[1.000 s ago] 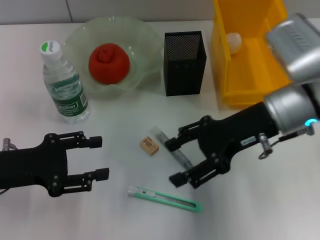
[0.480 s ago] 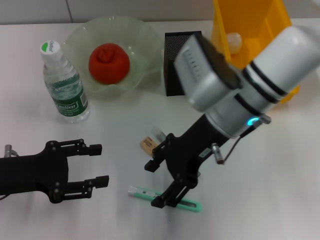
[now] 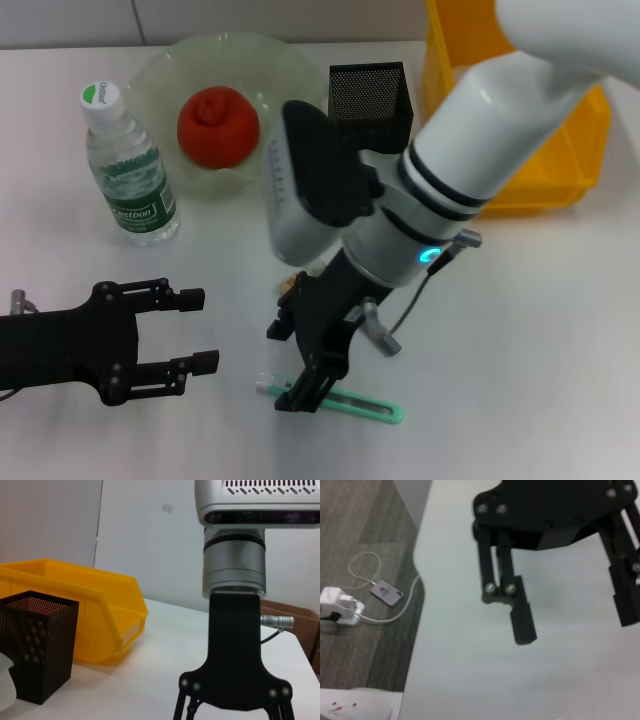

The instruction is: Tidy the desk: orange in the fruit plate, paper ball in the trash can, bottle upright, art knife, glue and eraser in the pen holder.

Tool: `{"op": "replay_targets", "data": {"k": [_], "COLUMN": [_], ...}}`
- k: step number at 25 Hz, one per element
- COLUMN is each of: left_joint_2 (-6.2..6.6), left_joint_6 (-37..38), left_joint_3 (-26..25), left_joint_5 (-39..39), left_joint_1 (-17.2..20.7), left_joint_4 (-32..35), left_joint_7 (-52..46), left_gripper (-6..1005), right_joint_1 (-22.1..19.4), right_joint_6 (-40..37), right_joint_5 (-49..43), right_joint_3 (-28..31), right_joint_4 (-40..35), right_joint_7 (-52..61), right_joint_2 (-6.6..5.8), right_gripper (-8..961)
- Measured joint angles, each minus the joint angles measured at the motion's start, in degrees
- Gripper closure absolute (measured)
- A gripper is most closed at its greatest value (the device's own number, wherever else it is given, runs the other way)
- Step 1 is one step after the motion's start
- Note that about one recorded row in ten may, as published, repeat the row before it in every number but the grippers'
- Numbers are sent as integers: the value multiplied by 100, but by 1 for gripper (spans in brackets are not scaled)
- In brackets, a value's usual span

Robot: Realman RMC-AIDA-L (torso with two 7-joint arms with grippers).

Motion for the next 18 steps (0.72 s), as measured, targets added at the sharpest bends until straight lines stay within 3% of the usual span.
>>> {"op": "replay_targets", "data": {"k": [9,18], "left_joint_2": [-6,1], "left_joint_6": [-44,-59], "left_joint_3": [-17,-2], "left_joint_5": [-1,-1], "left_joint_1": [34,35], "left_joint_4": [0,0], "left_joint_7": [-8,4], "left_gripper": [294,295], "right_joint_1": [431,605], "right_joint_6": [264,283], "right_joint_5": [3,49], "right_joint_3": [-557,-1007], "right_joint_4": [29,-3], "right_joint_7": [748,1169], "right_joint_2": [0,0], "right_gripper": [129,129]}}
